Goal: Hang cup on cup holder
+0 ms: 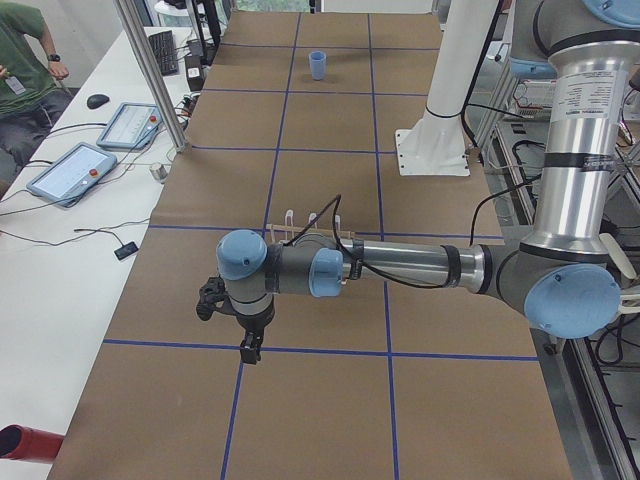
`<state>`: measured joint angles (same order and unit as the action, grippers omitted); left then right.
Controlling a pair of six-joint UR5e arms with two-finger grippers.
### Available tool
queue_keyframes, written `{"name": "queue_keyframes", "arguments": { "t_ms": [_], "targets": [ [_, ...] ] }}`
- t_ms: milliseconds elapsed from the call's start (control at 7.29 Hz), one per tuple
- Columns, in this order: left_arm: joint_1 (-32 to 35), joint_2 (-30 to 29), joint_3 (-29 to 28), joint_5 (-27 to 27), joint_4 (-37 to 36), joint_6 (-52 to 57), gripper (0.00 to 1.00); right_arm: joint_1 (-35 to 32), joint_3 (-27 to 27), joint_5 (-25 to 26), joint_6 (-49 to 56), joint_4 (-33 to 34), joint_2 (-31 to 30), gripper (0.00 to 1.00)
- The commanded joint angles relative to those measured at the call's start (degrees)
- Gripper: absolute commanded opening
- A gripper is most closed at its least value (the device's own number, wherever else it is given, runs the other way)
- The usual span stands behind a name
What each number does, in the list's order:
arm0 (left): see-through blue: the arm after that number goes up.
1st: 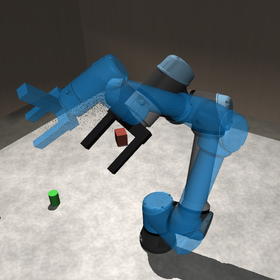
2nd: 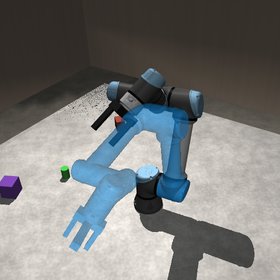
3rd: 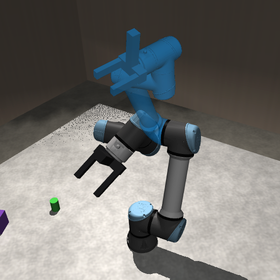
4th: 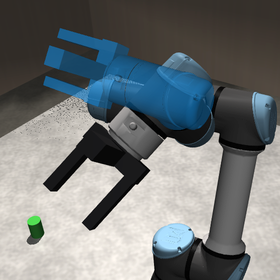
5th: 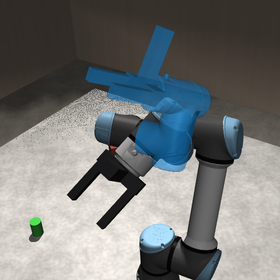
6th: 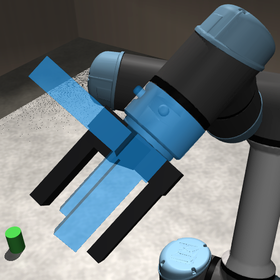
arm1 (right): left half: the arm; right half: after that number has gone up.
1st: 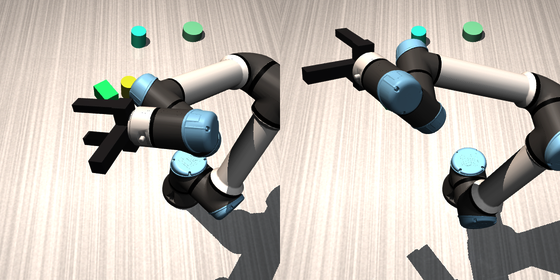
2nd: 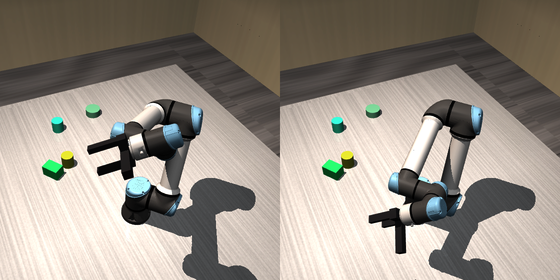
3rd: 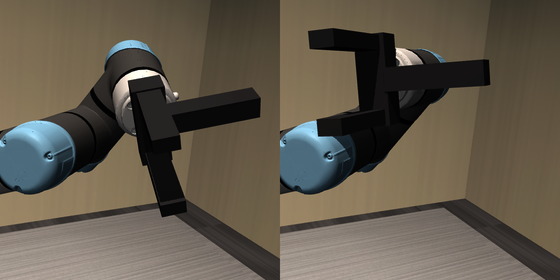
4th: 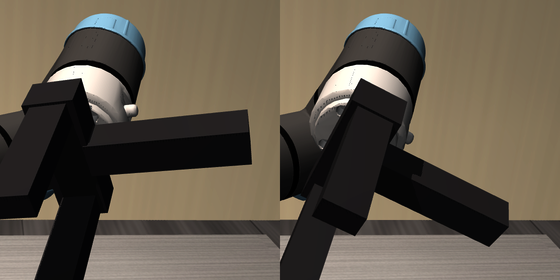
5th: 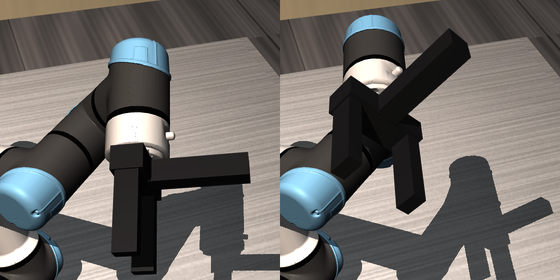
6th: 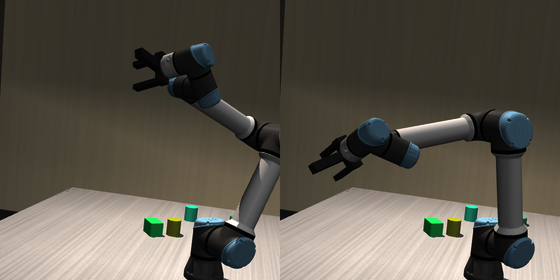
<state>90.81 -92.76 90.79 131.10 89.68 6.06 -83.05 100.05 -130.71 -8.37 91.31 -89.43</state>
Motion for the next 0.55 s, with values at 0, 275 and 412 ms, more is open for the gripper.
{"name": "queue_keyframes", "arguments": {
  "t_ms": [0,275,412],
  "targets": [
    [0.0,0.6,0.8,0.3,1.8,-0.1,0.98,3.8,-1.5,0.6,-5.5,-0.1,8.0,1.0],
    [0.0,0.1,2.0,0.0,1.7,-0.3,0.98,7.1,-2.0,0.9,-8.0,-7.0,7.9,1.0],
    [0.0,0.0,2.0,0.1,1.8,-0.3,0.98,9.4,-1.8,0.5,-8.4,-10.6,6.7,1.0]
  ]
}}
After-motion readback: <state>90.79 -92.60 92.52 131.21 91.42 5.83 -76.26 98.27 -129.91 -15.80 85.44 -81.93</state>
